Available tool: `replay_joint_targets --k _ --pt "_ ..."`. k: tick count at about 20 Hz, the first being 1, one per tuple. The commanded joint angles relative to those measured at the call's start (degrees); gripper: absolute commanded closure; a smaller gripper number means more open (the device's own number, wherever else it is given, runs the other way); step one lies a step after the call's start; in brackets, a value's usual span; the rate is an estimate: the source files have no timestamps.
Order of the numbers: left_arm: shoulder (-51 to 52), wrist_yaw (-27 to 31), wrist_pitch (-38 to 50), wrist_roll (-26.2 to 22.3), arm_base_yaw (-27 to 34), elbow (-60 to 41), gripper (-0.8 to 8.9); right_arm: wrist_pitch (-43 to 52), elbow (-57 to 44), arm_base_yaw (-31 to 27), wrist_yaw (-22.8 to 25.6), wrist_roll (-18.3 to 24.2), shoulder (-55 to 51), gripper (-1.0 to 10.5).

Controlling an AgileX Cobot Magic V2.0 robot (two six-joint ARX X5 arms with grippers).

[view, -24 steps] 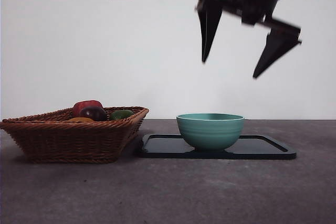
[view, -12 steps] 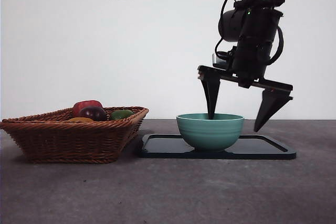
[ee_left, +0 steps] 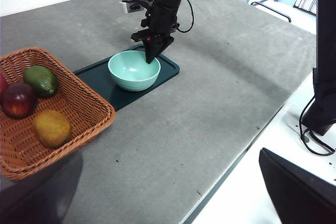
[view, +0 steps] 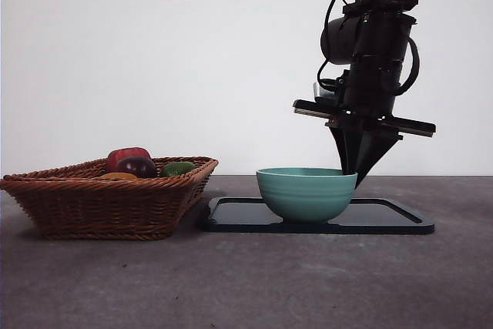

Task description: Pick up the wifruite, put it on the bowl, pick up the plate, put it on desk

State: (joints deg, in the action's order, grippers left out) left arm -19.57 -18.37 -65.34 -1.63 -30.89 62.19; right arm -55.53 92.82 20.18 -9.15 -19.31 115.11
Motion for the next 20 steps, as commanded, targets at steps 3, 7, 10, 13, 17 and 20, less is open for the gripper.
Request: replay_joint_targets --k 3,7,10,13,17,20 --pt "-0.1 -0.3 0.6 -0.3 -0.4 0.6 1.88 -4.5 1.4 0.2 0.2 3.8 -4.9 9.4" --pt "-0.1 -0.3 0.7 -0.3 -0.4 0.6 1.88 -10.4 1.4 0.3 0.2 6.3 -12.2 9.4" --pt "-0.1 -0.3 0.7 -0.3 -0.4 0.6 1.88 -19.0 1.2 2.3 0.5 8.8 -16.4 9.4" --pt "-0.1 -0.3 0.7 -0.3 -0.4 0.6 1.88 -20.7 1.2 6.0 2.2 9.1 -19.3 9.4" --pt "-0.1 -0.3 0.6 -0.3 -0.4 0.6 1.88 -20.0 0.3 11.6 2.3 9.1 -20.3 9.4" --pt "-0.1 -0.3 0.6 -0.3 -0.4 0.6 1.88 -16.2 -4.2 15.2 2.1 9.1 -20.3 9.4"
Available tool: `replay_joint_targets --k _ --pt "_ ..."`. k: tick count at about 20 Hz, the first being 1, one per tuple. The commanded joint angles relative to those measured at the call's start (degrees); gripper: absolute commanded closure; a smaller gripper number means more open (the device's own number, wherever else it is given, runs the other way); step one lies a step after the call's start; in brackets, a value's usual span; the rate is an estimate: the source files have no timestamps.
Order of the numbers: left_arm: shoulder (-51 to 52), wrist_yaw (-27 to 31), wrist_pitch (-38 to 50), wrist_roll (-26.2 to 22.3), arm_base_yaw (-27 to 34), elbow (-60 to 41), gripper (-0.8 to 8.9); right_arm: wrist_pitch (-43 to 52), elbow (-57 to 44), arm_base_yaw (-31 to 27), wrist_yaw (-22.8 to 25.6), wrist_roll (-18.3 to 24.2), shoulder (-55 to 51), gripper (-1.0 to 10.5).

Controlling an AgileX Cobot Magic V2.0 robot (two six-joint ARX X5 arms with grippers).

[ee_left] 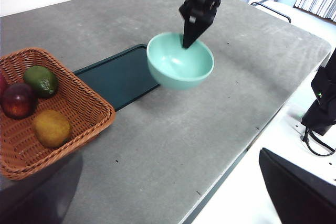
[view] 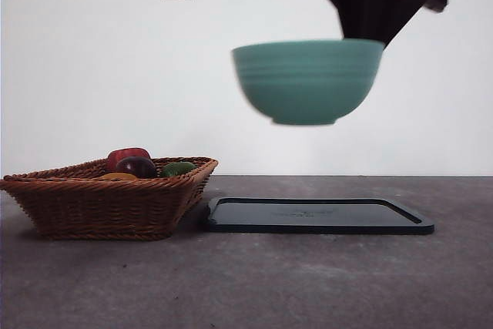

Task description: Pick up the wifruite, put it on the bowl, pick up the plate, put it on desk

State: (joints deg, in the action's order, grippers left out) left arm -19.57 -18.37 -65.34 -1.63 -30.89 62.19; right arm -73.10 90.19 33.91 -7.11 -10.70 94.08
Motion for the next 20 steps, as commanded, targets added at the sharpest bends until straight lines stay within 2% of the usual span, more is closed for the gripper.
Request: replay_joint_targets --k 1,9,13,17,18,20 --pt "-0.1 -0.3 0.6 -0.3 -0.4 0.6 1.88 2.9 -4.0 2.3 -0.1 0.2 0.7 9.4" --pt "-0.1 -0.3 0.7 -0.3 -0.4 0.6 1.88 15.6 -23.3 4.9 -0.6 -1.6 0.7 9.4" --pt "-0.1 -0.3 0.7 -0.3 -0.4 0.6 1.88 20.7 -26.9 4.9 -1.0 -2.8 0.7 9.4" --pt "-0.1 -0.3 0.7 -0.3 -0.4 0.6 1.88 20.8 -27.1 4.9 -0.3 -2.9 0.7 9.4" --pt "-0.1 -0.3 0.7 -0.3 -0.4 0.6 1.88 20.8 -27.1 4.9 -0.2 -2.9 0.7 9.3" --pt "-0.1 -0.3 0.7 -0.3 -0.4 0.6 1.88 20.7 -27.1 4.9 -0.1 -3.3 0.6 7.5"
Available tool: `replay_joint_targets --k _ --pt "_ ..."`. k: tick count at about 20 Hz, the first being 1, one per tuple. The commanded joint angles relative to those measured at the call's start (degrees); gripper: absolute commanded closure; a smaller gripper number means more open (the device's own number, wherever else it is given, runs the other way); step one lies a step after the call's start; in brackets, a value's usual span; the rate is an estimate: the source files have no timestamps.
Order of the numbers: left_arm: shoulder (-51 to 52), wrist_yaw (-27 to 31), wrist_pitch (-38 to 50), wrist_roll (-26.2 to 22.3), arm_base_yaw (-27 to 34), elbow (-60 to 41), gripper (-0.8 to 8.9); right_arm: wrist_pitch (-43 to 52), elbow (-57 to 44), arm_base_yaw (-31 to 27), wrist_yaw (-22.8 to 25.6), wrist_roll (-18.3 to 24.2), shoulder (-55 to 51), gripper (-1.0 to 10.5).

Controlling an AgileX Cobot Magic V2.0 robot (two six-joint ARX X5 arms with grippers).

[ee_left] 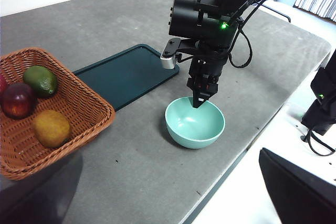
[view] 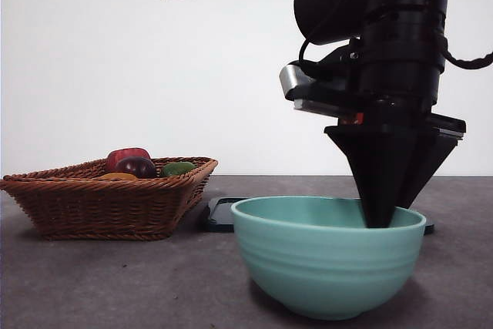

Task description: Pick up the wifruite, put it on the bowl, pick up the plate, put it on desk

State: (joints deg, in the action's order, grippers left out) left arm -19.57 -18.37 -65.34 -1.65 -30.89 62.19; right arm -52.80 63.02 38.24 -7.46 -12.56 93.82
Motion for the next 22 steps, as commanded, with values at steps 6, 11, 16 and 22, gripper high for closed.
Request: replay_joint_targets --k 6,11,16,22 --pt "-0.1 -0.3 0.7 -0.3 -0.4 0.6 1.88 0.0 0.1 0.5 3.2 -1.9 -5.9 4.9" --pt "-0.1 -0.3 0.7 -0.3 -0.4 0.6 1.88 -3.7 0.1 0.2 4.2 -2.3 -23.3 3.8" --pt "-0.1 -0.3 0.7 -0.3 -0.3 0.6 1.88 -11.1 0.1 0.2 4.5 -2.3 -42.9 3.8" --pt "-0.1 -0.3 0.7 -0.3 -0.3 0.6 1.88 -15.5 0.1 0.2 4.5 -2.5 -63.6 3.8"
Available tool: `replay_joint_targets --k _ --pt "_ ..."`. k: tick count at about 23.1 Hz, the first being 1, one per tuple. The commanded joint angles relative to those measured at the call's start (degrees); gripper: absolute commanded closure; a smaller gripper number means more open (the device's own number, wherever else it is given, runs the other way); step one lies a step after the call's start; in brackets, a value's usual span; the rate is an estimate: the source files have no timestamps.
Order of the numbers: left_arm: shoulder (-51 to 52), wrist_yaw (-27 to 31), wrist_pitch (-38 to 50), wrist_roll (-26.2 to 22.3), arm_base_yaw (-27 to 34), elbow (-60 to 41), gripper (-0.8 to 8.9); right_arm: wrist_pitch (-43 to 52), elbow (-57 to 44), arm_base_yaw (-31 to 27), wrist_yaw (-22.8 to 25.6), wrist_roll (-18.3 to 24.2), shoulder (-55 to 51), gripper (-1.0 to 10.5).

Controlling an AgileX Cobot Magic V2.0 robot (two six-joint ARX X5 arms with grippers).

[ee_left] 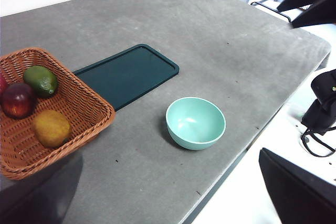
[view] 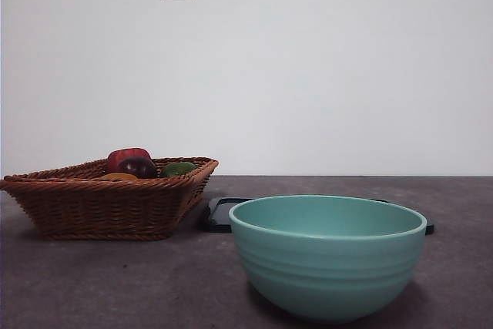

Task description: Pick up the wifruite, put it on the bowl, pick up the plate, put it on desk

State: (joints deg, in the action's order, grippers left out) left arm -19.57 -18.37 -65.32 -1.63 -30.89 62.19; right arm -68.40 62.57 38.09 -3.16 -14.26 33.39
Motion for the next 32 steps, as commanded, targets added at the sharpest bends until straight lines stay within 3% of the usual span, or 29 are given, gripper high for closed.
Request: replay_joint_targets --k 1,7,16,18,21,22,32 --pt "-0.1 -0.3 0.6 -0.3 -0.3 0.6 1.88 0.1 0.6 0.4 0.1 -0.8 -6.0 3.8" --pt "-0.1 -0.3 0.7 -0.3 -0.3 0.6 1.88 -4.0 0.5 0.4 0.1 -1.4 -16.6 3.8" --pt "-0.1 -0.3 0.6 -0.3 -0.3 0.6 2.08 -4.4 0.5 0.3 0.1 -1.9 -17.5 3.9" --pt "-0.1 -0.3 0.6 -0.3 -0.3 0.6 2.97 -4.4 0.5 0.4 0.1 -1.8 -17.5 4.6" --pt "-0.1 -0.3 0.5 -0.3 -0.3 0.6 7.46 -4.4 0.5 0.4 0.1 -1.8 -17.5 8.9" --pt "-0.1 -0.3 0.7 -0.3 -0.3 0.6 8.01 -4.3 0.5 0.4 0.1 -1.8 -17.5 9.4" --pt "-0.1 -0.3 0.6 -0.3 -0.3 0.6 7.98 -3.9 0.5 0.4 0.2 -1.8 -17.5 9.3"
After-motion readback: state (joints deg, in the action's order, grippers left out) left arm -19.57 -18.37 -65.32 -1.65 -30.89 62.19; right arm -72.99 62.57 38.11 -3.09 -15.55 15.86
